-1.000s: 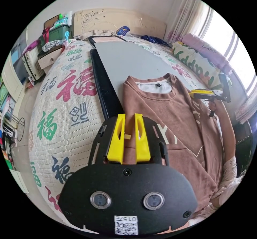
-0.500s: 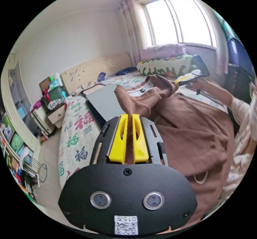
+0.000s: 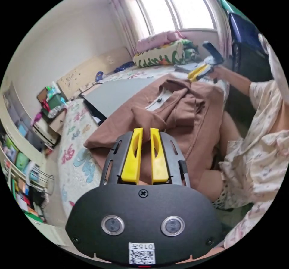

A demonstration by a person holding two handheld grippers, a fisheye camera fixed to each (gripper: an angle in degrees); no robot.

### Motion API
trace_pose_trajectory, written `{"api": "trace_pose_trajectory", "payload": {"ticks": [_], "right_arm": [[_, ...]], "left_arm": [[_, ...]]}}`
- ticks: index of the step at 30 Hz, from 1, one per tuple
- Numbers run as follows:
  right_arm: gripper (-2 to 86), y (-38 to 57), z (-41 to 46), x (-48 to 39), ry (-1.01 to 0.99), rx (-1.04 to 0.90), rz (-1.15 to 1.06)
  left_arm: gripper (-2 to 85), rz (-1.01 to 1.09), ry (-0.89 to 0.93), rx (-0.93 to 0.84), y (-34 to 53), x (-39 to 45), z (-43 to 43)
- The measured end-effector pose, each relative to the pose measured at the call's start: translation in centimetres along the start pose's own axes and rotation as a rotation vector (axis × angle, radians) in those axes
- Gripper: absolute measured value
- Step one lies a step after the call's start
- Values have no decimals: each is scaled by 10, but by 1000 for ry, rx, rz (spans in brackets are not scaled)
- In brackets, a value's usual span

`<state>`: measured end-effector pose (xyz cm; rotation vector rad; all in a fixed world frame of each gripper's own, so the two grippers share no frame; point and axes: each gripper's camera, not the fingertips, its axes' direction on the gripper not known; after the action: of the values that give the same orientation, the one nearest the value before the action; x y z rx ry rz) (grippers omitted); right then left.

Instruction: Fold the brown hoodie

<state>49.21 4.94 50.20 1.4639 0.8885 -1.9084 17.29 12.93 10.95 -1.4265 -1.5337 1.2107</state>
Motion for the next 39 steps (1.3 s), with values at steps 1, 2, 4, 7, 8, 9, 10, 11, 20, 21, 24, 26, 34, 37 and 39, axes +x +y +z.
{"api": "trace_pose_trajectory", "payload": {"ticks": [1, 2, 4, 7, 8, 9, 10, 11, 20, 21, 24, 26, 34, 37, 39], "right_arm": [[131, 8, -13, 9, -61, 60, 53], [134, 18, -23, 16, -137, 119, 79], [137, 26, -28, 28, -186, 175, 115], [138, 22, -3, 54, -144, 100, 195], [133, 19, 11, 67, -168, 39, 232], [123, 17, 16, 72, -184, 10, 245], [103, 17, 22, 79, -214, -28, 251], [87, 19, 23, 80, -239, -49, 236], [15, 94, -53, 5, -156, 64, -51], [13, 103, -55, 0, -149, 63, -69], [7, 134, -50, -19, -84, 13, -92], [4, 146, -46, -25, -55, -5, -104], [-1, 139, -66, -31, 9, -3, -117], [4, 131, -78, -35, 24, -19, -154], [7, 123, -78, -33, 12, -48, -158]], "left_arm": [[77, -65, 109, 31, -5, -13, -7], [89, -156, 212, 95, -8, -27, -12], [111, -291, 316, 182, -13, -45, -14], [152, -399, 229, 123, -32, -61, 5], [151, -424, 170, 63, -38, -65, 19], [151, -431, 161, 31, -40, -67, 26], [136, -448, 190, -21, -44, -70, 41], [109, -449, 251, -24, -47, -69, 49], [19, -77, 83, 171, -81, 36, -44], [18, -53, 63, 172, -80, 45, -49], [15, -14, 39, 160, -75, 82, -54], [12, 7, 30, 133, -80, 105, -52], [9, 132, -129, 91, -116, 182, -65], [11, 164, -145, 63, -127, 207, -65], [13, 145, -149, 56, -131, 215, -63]]}}
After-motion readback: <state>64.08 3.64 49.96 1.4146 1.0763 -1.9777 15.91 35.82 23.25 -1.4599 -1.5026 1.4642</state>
